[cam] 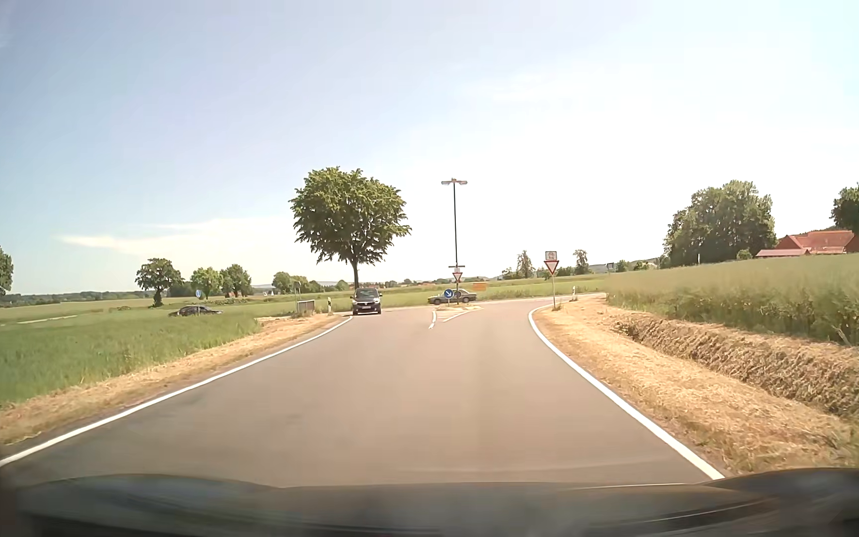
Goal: Follow the waypoints while adhering to traffic rules and regulations
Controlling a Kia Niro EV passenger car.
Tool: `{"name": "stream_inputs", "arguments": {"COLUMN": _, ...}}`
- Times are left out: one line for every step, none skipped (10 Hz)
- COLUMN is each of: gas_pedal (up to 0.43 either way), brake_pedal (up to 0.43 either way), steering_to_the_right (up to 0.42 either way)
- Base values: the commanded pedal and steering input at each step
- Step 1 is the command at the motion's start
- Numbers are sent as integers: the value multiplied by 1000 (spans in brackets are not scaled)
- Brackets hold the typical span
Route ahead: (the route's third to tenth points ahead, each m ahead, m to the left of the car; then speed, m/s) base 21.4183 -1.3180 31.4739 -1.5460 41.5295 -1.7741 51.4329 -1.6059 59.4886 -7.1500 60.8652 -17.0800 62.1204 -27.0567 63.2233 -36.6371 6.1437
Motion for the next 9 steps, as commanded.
{"name": "stream_inputs", "arguments": {"gas_pedal": 0, "brake_pedal": 6, "steering_to_the_right": 2}}
{"name": "stream_inputs", "arguments": {"gas_pedal": 20, "brake_pedal": 6, "steering_to_the_right": 2}}
{"name": "stream_inputs", "arguments": {"gas_pedal": 59, "brake_pedal": 6, "steering_to_the_right": 2}}
{"name": "stream_inputs", "arguments": {"gas_pedal": 67, "brake_pedal": 6, "steering_to_the_right": 2}}
{"name": "stream_inputs", "arguments": {"gas_pedal": 110, "brake_pedal": 6, "steering_to_the_right": 2}}
{"name": "stream_inputs", "arguments": {"gas_pedal": 118, "brake_pedal": 6, "steering_to_the_right": 2}}
{"name": "stream_inputs", "arguments": {"gas_pedal": 118, "brake_pedal": 6, "steering_to_the_right": 2}}
{"name": "stream_inputs", "arguments": {"gas_pedal": 118, "brake_pedal": 6, "steering_to_the_right": 2}}
{"name": "stream_inputs", "arguments": {"gas_pedal": 118, "brake_pedal": 6, "steering_to_the_right": 2}}
